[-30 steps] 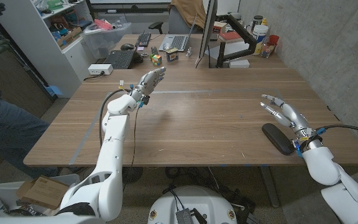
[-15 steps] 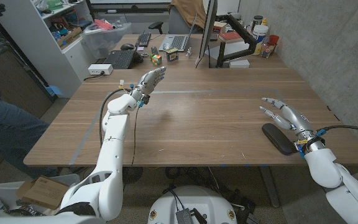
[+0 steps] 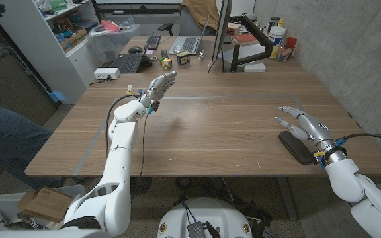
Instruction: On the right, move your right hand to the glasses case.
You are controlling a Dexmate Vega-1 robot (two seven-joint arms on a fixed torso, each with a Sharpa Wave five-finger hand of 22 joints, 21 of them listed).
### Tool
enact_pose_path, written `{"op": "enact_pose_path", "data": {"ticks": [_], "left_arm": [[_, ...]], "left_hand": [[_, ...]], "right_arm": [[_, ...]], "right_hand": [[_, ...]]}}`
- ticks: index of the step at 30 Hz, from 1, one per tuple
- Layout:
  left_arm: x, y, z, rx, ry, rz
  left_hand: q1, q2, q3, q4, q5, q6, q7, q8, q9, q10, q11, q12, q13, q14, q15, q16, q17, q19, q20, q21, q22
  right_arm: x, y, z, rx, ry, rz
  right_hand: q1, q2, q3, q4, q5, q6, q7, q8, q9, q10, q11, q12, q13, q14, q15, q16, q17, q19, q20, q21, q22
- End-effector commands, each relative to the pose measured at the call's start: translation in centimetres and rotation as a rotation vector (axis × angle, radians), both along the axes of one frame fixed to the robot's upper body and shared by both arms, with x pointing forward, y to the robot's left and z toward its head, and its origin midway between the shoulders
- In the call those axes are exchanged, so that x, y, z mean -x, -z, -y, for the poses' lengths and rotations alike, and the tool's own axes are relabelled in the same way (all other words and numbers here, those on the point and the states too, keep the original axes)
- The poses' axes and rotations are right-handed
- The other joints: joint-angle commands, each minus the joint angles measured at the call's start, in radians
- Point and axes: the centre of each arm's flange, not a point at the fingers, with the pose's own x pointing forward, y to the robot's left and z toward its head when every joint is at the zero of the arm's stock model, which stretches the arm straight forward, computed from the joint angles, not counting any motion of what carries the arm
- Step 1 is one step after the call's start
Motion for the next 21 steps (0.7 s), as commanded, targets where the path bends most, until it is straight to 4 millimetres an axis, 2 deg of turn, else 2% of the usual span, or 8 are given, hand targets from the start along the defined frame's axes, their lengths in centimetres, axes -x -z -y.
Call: {"op": "enact_pose_path", "data": {"ticks": [1,21], "left_arm": [[-0.07,0.19,0.22,-0.014,-0.008,-0.009],[0.15,-0.23,0.74,-0.027,0.005,0.004]], "left_hand": [[0.002,0.011,0.000,-0.007,0.003,0.008,-0.003,0.003,0.002,0.006,-0.002,0.000,0.005,-0.003,-0.006,0.000,0.003,0.000,0.002,-0.007,0.003],[0.003,0.012,0.000,-0.009,0.003,0.008,-0.003,0.002,0.002,0.005,-0.002,-0.001,0.005,-0.003,-0.006,0.000,0.003,-0.001,0.004,-0.008,0.003]], "right_arm": [[0.35,0.25,-0.61,0.125,0.067,0.003],[0.57,1.04,-1.09,0.253,0.160,-0.010]], "right_hand": [[0.010,-0.005,0.005,-0.007,0.009,0.002,-0.004,-0.001,0.003,0.004,-0.004,0.000,0.006,0.003,-0.007,-0.001,0.002,0.007,-0.001,-0.007,0.005],[0.010,-0.004,0.005,-0.006,0.012,0.005,-0.004,-0.002,0.003,0.006,-0.004,0.001,0.006,0.002,-0.007,-0.002,0.002,0.008,-0.002,-0.014,0.005]]}}
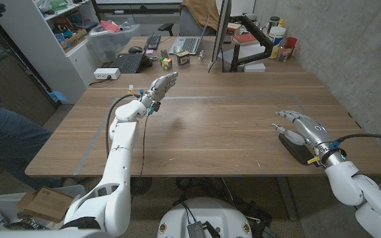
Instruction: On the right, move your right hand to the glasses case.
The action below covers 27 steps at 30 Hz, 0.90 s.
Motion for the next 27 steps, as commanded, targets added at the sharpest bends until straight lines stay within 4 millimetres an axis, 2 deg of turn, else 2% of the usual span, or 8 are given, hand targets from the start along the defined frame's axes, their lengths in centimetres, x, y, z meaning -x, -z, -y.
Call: {"op": "enact_pose_path", "data": {"ticks": [1,27], "left_arm": [[0.15,-0.21,0.31,-0.007,0.009,0.007],[0.11,0.20,0.29,-0.010,0.016,0.002]], "left_hand": [[-0.001,0.008,0.004,-0.004,0.003,0.005,0.001,0.002,0.002,0.000,0.003,-0.001,0.005,-0.003,-0.007,0.000,0.003,-0.001,0.004,-0.002,0.003],[-0.002,0.010,0.003,-0.006,0.003,0.007,0.003,0.002,0.002,0.000,0.007,-0.001,0.005,-0.003,-0.006,0.001,0.003,-0.002,0.007,-0.003,0.003]], "right_arm": [[0.02,0.41,-0.40,0.100,0.075,-0.009],[-0.80,1.26,-0.20,0.154,0.133,-0.094]], "right_hand": [[0.010,-0.004,0.005,-0.007,0.005,0.004,-0.004,-0.003,0.003,0.006,0.000,0.001,0.006,-0.002,-0.004,-0.002,0.003,0.007,-0.002,-0.004,0.005],[0.011,0.002,0.007,-0.005,0.009,0.000,-0.003,-0.007,0.003,0.000,0.003,-0.001,0.006,-0.005,0.007,-0.002,0.003,0.003,0.004,-0.017,0.006]]}}
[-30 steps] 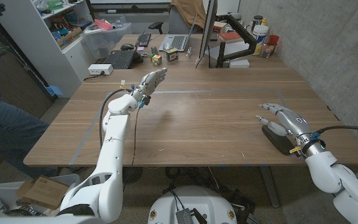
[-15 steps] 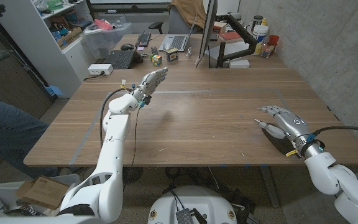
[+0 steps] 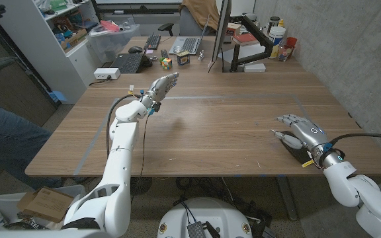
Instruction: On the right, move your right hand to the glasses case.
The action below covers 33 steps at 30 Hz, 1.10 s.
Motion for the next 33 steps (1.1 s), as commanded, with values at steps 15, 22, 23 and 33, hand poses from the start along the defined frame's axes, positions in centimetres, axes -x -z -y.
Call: {"op": "enact_pose_path", "data": {"ticks": [15,22,23,33], "left_arm": [[0.1,0.6,-0.1,-0.016,-0.008,-0.012],[0.1,0.6,-0.1,-0.017,-0.008,-0.012],[0.1,0.6,0.0,-0.017,-0.007,-0.011],[-0.1,0.4,0.6,-0.022,0.010,-0.009]], "left_hand": [[0.001,0.006,0.002,-0.006,0.003,0.009,0.004,0.002,0.002,0.000,0.008,-0.001,0.005,-0.004,-0.005,0.000,0.003,-0.002,0.007,-0.004,0.003],[0.001,0.006,0.002,-0.006,0.003,0.010,0.006,0.002,0.002,0.000,0.008,-0.001,0.005,-0.004,-0.003,0.000,0.003,-0.002,0.006,-0.004,0.003],[0.001,0.006,0.002,-0.006,0.003,0.010,0.006,0.002,0.002,0.001,0.007,-0.001,0.005,-0.004,-0.003,0.000,0.003,-0.002,0.006,-0.004,0.003],[0.000,0.007,0.002,-0.007,0.003,0.010,0.006,0.001,0.002,0.001,0.006,-0.001,0.005,-0.003,-0.003,0.001,0.003,-0.002,0.006,-0.004,0.003]], "right_arm": [[-1.4,1.5,0.1,0.035,0.031,-0.089],[-1.7,1.7,0.2,0.035,0.027,-0.096],[-1.7,1.6,0.2,0.036,0.026,-0.095],[-1.8,1.5,0.0,0.025,0.018,-0.093]], "right_hand": [[0.013,0.004,0.005,-0.003,0.011,0.001,-0.002,-0.003,0.003,0.001,0.002,0.000,0.006,0.008,0.012,0.003,0.003,0.008,0.013,-0.006,0.001],[0.014,0.005,0.006,-0.003,0.011,0.006,-0.002,-0.002,0.004,0.004,0.002,0.001,0.006,0.012,0.013,0.004,0.003,0.013,0.012,-0.006,0.002],[0.014,0.005,0.006,-0.003,0.011,0.006,-0.002,-0.002,0.004,0.003,0.001,0.001,0.006,0.012,0.013,0.004,0.003,0.013,0.012,-0.007,0.002],[0.015,0.006,0.006,-0.003,0.012,0.008,-0.001,-0.002,0.004,0.007,0.003,0.002,0.006,0.016,0.012,0.005,0.003,0.017,0.013,-0.009,0.002]]}}
